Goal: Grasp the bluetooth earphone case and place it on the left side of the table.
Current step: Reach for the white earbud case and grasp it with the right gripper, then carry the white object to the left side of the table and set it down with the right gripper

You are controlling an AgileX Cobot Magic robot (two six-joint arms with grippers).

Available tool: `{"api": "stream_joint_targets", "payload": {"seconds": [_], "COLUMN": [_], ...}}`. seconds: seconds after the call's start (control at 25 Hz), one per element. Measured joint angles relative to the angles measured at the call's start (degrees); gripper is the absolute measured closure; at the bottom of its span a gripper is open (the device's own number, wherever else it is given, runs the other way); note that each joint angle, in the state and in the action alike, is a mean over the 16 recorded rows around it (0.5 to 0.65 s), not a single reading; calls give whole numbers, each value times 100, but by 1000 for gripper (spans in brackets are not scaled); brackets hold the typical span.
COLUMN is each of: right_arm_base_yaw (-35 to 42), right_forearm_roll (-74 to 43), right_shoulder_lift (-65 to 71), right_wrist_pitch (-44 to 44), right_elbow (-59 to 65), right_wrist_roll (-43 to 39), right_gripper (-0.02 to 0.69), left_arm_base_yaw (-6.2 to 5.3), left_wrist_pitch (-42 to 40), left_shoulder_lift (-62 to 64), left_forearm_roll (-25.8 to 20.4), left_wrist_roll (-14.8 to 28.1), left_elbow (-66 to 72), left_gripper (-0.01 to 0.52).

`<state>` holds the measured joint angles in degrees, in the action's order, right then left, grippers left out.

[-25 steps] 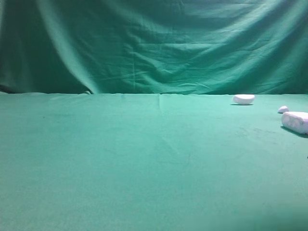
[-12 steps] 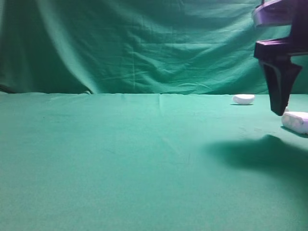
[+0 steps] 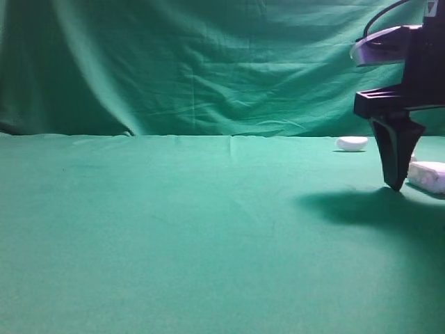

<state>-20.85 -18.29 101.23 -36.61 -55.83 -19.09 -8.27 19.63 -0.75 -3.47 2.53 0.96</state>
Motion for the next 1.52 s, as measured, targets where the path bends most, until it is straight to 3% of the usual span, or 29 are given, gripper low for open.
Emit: {"api": "stream_joint_targets", "payload": {"seconds": [0.48,0.8,1.16,1.52], "right_arm_base_yaw": [-213,-1153,-2580,-3289], "right_forearm_roll": [0,418,788,849], "right_shoulder_lift": [86,422,1838,3243], "right_wrist_pitch": [-808,-1450,-1510,-1349], "right_elbow": [-961,-2855,-5133,-6238], "right_wrist_roll": [145,840,1404,1605], "right_gripper": [348,352,352,352], "left_arm_base_yaw": [0,0,0,0], "left_wrist_pitch": [0,0,0,0], "left_shoulder_lift": [0,0,0,0], "left_forearm_roll": [0,0,0,0], "left_wrist_roll": [0,0,0,0], "left_elbow": [0,0,0,0], "left_gripper": [514,514,514,514]}}
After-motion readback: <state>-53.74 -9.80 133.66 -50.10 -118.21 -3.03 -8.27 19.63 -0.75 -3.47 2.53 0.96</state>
